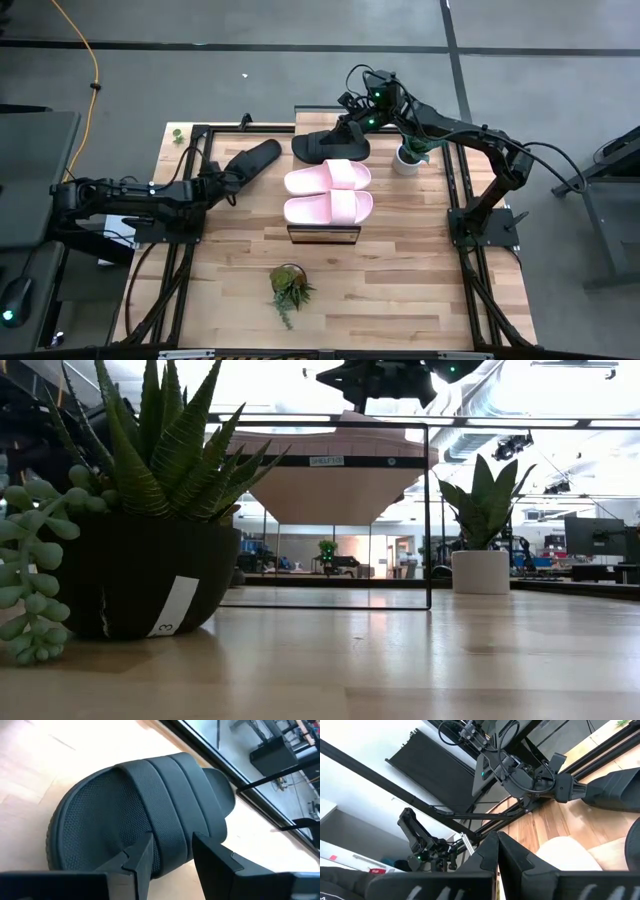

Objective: Pick and place slides into the shelf
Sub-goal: Put the black slide on the shelf

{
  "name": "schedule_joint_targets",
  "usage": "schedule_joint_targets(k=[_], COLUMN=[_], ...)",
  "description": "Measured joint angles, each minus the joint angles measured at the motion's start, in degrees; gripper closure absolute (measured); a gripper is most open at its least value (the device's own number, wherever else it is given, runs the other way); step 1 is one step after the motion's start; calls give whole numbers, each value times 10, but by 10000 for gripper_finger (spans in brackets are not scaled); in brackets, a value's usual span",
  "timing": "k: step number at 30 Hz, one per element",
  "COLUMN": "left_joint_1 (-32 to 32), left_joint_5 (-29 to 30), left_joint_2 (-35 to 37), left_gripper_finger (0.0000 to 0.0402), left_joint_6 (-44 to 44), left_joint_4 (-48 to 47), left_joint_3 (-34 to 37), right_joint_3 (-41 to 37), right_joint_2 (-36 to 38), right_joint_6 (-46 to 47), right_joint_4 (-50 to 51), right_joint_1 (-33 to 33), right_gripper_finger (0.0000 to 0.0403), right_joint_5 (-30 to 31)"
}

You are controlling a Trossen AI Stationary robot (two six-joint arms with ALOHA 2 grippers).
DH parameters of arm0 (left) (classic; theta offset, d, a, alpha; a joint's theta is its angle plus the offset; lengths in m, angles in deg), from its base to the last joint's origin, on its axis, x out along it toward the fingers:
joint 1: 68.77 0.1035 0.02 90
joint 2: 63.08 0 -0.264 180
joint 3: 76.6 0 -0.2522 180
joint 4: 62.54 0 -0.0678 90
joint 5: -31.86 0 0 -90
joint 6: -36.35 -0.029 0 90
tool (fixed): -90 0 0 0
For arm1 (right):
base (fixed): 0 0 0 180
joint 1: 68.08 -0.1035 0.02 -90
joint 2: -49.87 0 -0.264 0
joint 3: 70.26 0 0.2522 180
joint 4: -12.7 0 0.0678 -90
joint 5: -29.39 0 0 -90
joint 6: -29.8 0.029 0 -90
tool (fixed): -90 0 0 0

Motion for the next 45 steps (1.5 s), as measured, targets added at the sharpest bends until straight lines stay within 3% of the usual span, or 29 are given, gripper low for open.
schedule_joint_targets(k=[8,15,20,31,35,41,45], left_joint_1=[0,0,0,0,0,0,0], left_joint_5=[7,3,3,2,1,1,2], left_joint_2=[0,0,0,0,0,0,0], left_gripper_finger=[275,275,275,276,303,387,386], left_joint_6=[-7,-3,-68,-80,-81,-105,-106], left_joint_4=[13,117,174,179,185,220,229], left_joint_3=[7,62,66,66,66,66,66], right_joint_3=[0,0,0,0,0,0,0], right_joint_2=[0,0,0,0,0,0,0], right_joint_6=[0,-1,-2,-12,-14,-20,-23], right_joint_4=[0,0,5,10,19,24,26], right_joint_1=[0,0,0,0,0,0,0], right_gripper_finger=[402,402,402,402,402,402,402], right_joint_5=[0,-7,-11,-16,-16,-16,-16])
